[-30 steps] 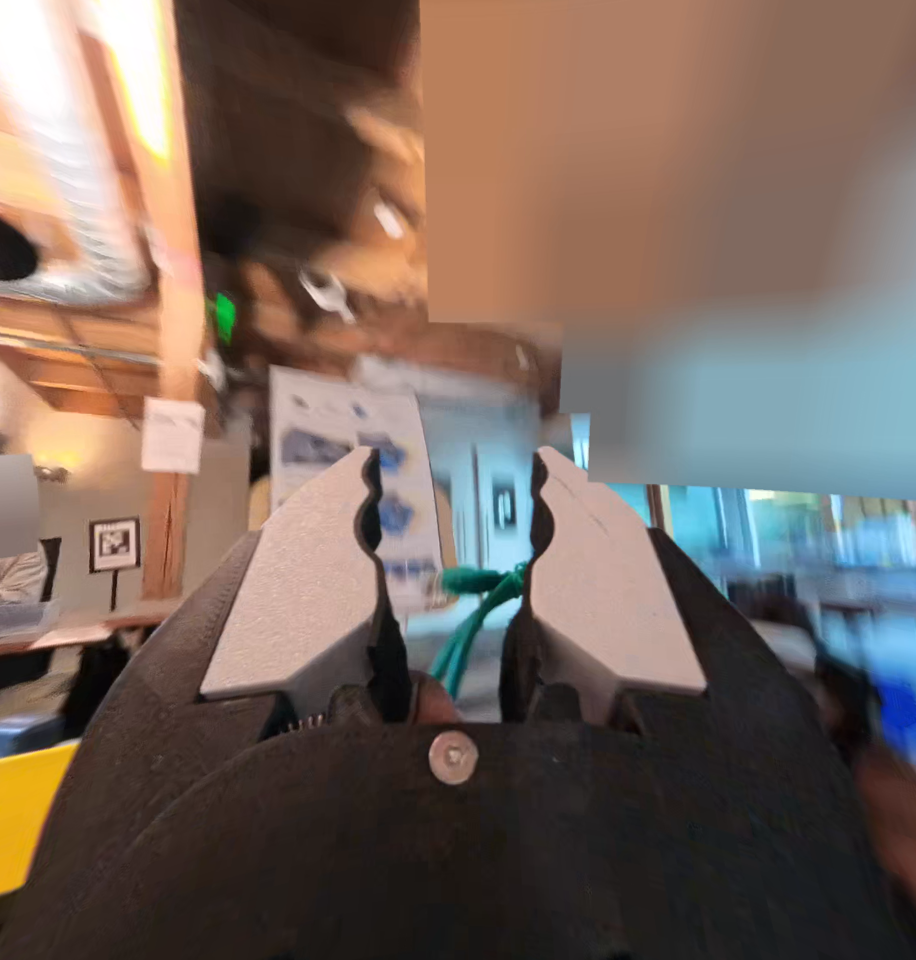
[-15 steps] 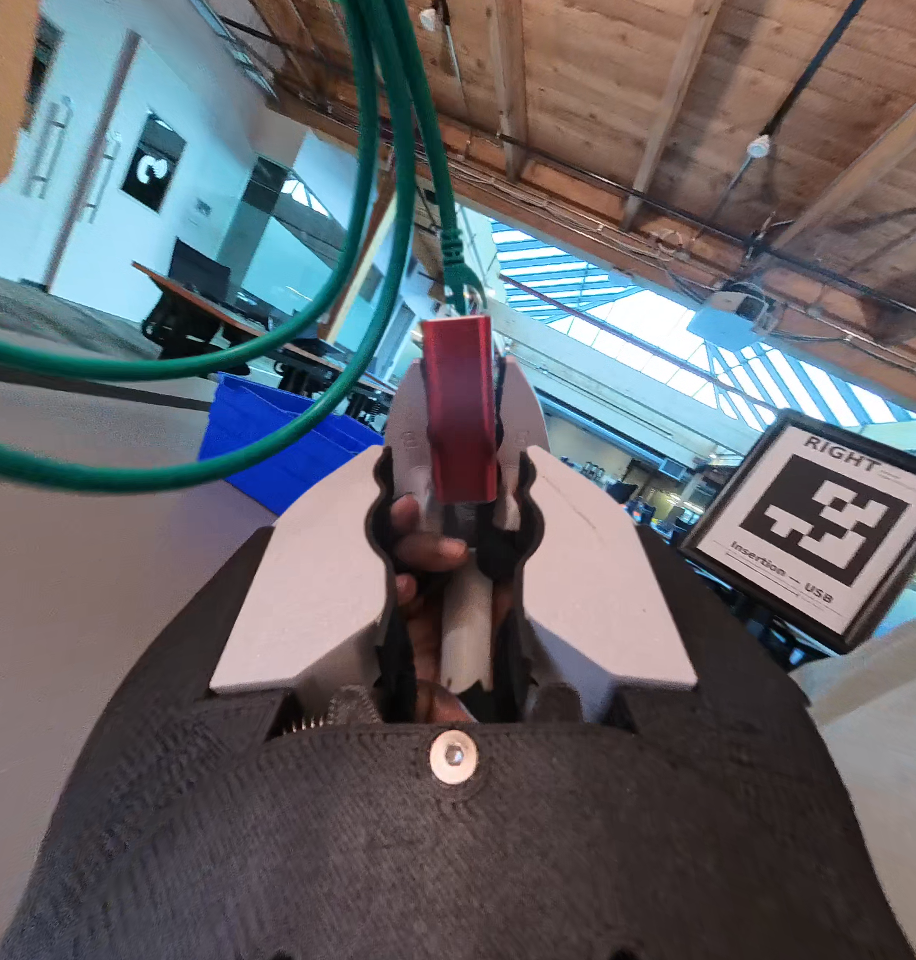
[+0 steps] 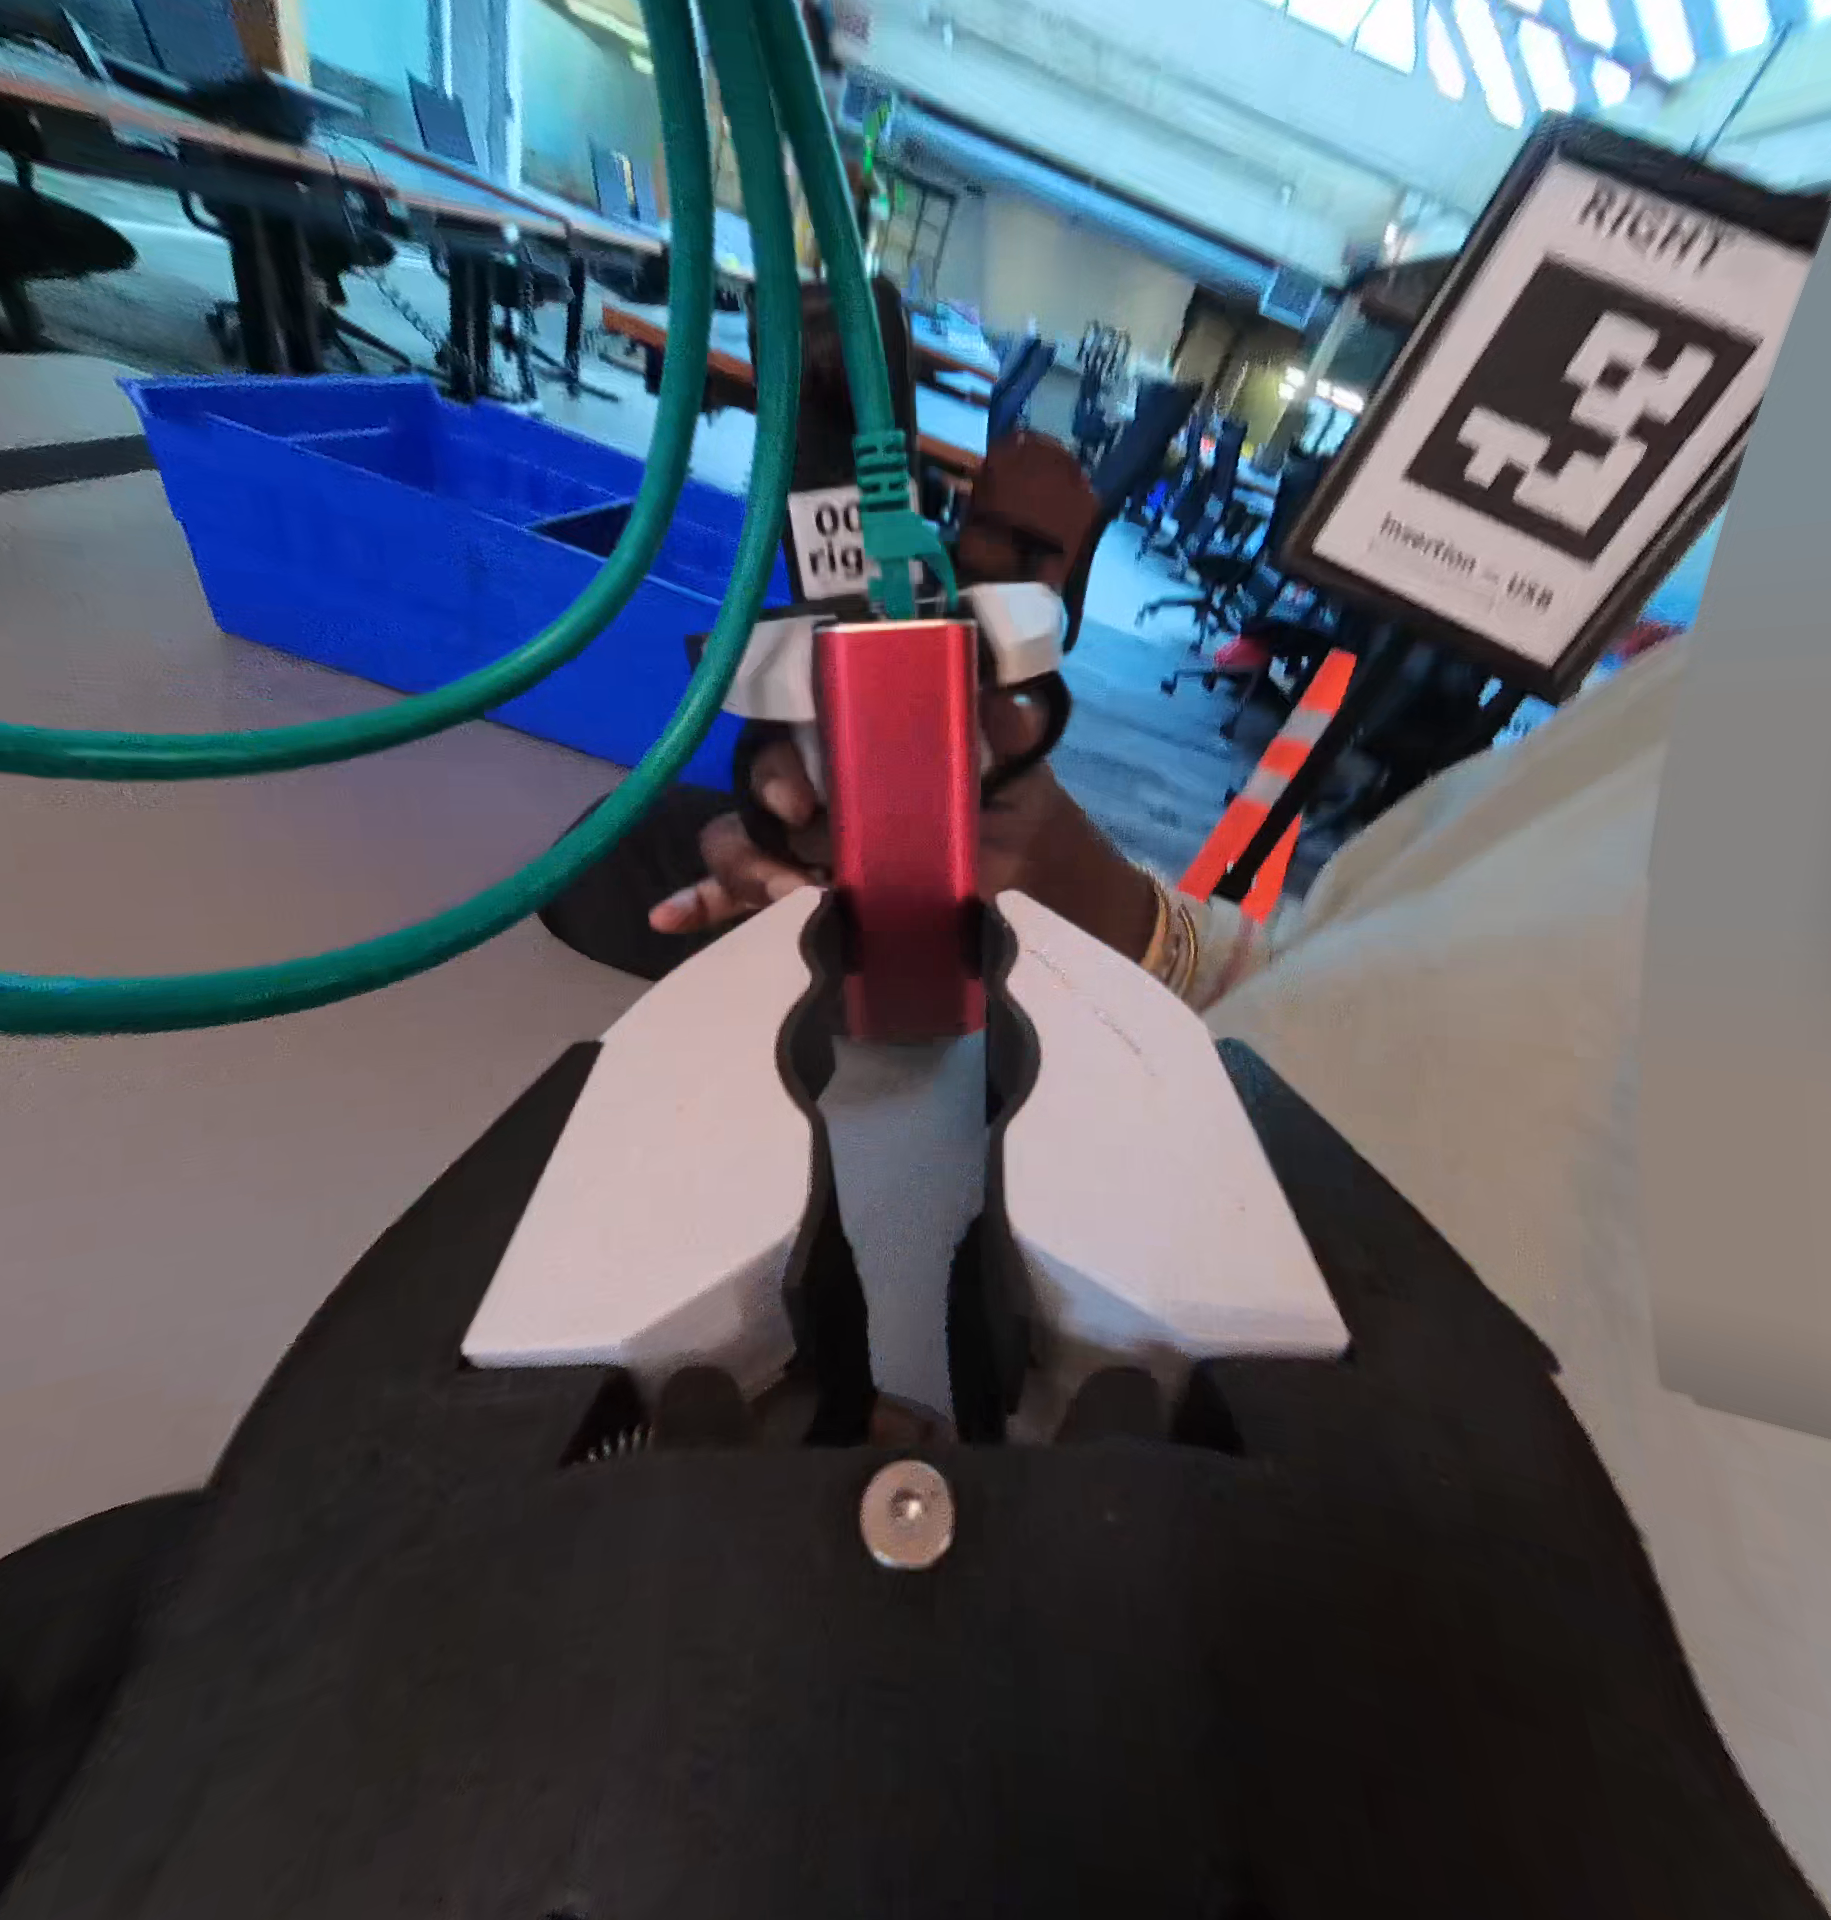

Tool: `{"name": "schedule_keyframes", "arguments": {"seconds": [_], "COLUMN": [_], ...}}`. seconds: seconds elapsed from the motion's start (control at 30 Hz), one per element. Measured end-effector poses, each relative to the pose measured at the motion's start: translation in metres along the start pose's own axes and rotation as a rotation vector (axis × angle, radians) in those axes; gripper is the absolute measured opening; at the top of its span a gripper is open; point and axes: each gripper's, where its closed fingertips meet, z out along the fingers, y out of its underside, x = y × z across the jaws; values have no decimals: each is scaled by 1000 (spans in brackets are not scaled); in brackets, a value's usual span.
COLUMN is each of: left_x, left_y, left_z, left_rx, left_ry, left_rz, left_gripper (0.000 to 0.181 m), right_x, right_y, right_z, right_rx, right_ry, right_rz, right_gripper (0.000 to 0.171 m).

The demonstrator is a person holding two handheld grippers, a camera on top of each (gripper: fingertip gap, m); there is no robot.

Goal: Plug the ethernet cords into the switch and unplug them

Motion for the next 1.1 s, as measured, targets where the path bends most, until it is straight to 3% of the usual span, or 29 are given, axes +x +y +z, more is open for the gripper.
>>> {"name": "schedule_keyframes", "arguments": {"seconds": [0.07,0.17,0.3,0.37,0.43,0.53,0.6,0.7,0.77,0.8,1.1], "left_x": [0,-9,-17,-13,-13,-15,-22,-39,-49,-52,-37], "left_y": [-4,-23,-25,-26,-30,-32,-35,-29,-19,-13,16], "left_z": [-2,-3,13,20,18,12,3,-6,-5,-3,27], "left_rx": [8,171,261,294,350,358,378,355,290,259,30], "left_ry": [-11,-56,-72,-30,-41,-31,-46,-123,-181,-207,-200], "left_rz": [6,3,-100,-109,-112,-144,-200,-242,-252,-252,-185], "left_gripper": [26,27,48,30,27,27,27,27,27,27,27], "right_x": [2,11,18,20,19,19,32,55,57,58,72], "right_y": [-1,-18,-34,-34,-33,-24,-12,-9,-5,1,36], "right_z": [0,-4,-15,-14,-12,-9,-16,-41,-44,-43,-28], "right_rx": [14,221,504,528,492,258,25,-340,-587,-693,-1035], "right_ry": [16,31,-8,5,12,85,277,632,713,719,667], "right_rz": [-13,53,153,143,109,-29,-258,-888,-1297,-1400,-1635], "right_gripper": [27,27,26,27,27,33,81,111,111,107,97]}}
